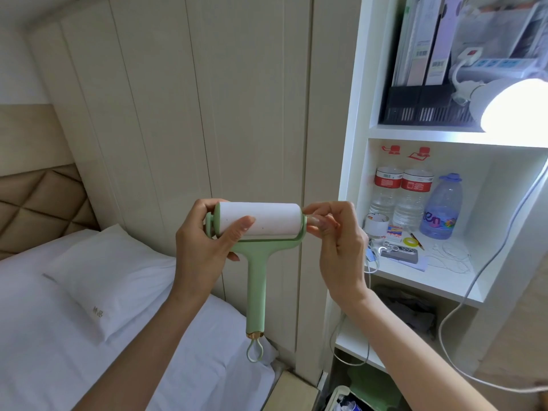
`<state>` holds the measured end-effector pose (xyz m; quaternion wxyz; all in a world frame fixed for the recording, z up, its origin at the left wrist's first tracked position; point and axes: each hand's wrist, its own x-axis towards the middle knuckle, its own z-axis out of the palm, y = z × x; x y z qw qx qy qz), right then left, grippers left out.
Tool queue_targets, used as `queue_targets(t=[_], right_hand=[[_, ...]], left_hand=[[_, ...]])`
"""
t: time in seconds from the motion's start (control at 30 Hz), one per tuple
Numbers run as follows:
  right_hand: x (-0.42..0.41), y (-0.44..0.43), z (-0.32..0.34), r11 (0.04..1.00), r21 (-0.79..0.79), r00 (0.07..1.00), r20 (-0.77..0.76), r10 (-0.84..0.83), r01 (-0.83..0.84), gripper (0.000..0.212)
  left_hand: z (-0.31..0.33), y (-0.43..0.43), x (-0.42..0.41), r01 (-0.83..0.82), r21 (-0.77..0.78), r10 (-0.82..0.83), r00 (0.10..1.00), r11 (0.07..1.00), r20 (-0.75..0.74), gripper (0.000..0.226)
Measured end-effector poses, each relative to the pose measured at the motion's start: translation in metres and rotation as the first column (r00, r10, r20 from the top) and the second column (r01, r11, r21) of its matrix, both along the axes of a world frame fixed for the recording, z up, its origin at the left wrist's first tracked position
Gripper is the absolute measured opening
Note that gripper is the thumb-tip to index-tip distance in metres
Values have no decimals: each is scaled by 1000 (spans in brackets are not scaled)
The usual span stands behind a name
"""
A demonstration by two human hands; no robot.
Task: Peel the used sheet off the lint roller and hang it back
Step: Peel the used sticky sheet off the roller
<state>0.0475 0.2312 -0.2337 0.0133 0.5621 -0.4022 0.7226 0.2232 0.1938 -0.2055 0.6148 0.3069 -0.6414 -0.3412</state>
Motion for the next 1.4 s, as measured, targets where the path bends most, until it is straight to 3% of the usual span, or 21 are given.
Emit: queue_targets(t=[0.13, 0.27, 0.6, 0.93, 1.0, 1.07, 1.17, 1.23, 1.4], right_hand=[[2, 6, -2, 997, -76, 996, -85, 0, -7, 25], [1, 5, -6, 983, -184, 983, -175, -57, 24, 22], [8, 8, -7, 967, -255, 997, -70, -26, 7, 22], [6, 8, -5, 957, -290, 993, -107, -42, 9, 16], [10, 11, -3, 980, -187, 997, 17, 72, -67, 24], [14, 17, 3, 966, -27, 937, 235, 257, -258, 30], [13, 19, 10, 836, 172, 805, 424, 415, -521, 38], [12, 18, 13, 756, 178, 723, 491, 486, -629, 36], [11, 16, 14, 662, 118, 604, 549, 578, -740, 39]], left_hand=[[0, 0, 0, 9, 9, -9, 1000, 1000, -30, 39], [0, 0, 0, 27, 10, -27, 999, 1000, -38, 37], [1, 4, 0, 64, -6, -64, 997, 998, -41, 36], [1, 5, 2, 79, -23, -79, 996, 997, -41, 36], [0, 5, 1, 86, -31, -87, 995, 996, -47, 37], [-1, 5, 0, 87, -41, -88, 995, 995, -39, 38], [-2, 6, -3, 79, -59, -80, 997, 995, -7, 40], [-2, 6, -3, 68, -68, -68, 998, 995, -2, 40], [1, 5, -1, 54, -99, -52, 998, 994, 25, 41]])
